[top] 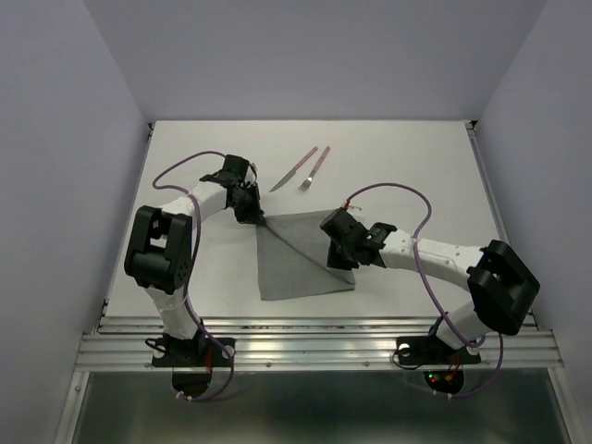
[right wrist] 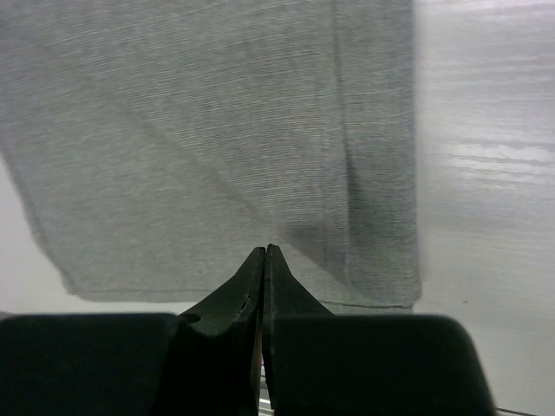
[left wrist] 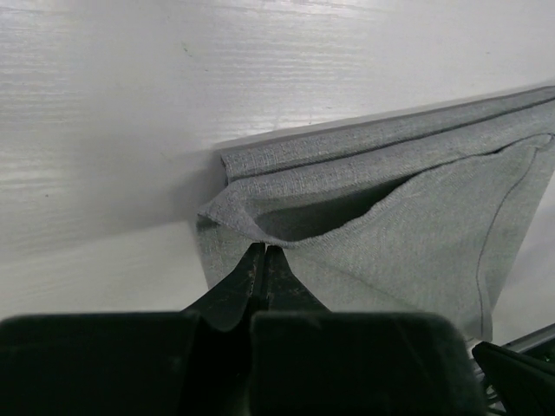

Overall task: Fold the napkin into a case and place the utensils inside
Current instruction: Smooth out the upper triangle-folded napkin at the center of the board.

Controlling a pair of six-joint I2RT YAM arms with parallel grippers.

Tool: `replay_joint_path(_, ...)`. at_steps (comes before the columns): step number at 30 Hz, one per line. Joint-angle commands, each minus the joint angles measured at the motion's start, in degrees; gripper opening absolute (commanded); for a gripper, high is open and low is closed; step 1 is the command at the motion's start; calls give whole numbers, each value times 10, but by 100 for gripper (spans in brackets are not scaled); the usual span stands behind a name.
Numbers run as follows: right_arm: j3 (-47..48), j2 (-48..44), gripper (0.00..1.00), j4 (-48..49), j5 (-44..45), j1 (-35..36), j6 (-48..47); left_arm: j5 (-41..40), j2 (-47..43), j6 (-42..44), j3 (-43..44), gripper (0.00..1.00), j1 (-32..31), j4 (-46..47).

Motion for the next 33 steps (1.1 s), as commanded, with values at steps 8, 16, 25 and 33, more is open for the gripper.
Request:
replay_joint_path(8, -13, 76, 3, -32, 82, -2, 47, -28, 13, 12, 15, 0, -2, 21)
replay_joint_path(16, -16, 15, 3, -15, 107, 3, 41, -1, -40, 11, 30, 0, -5, -6)
replay_joint_path(25, -22, -30, 3, -57, 129, 3, 75, 44, -39, 33, 38, 0, -28, -24)
replay_joint_path(33, -69, -41, 3, -14, 78, 3, 85, -24, 16, 24, 67, 0, -46, -28)
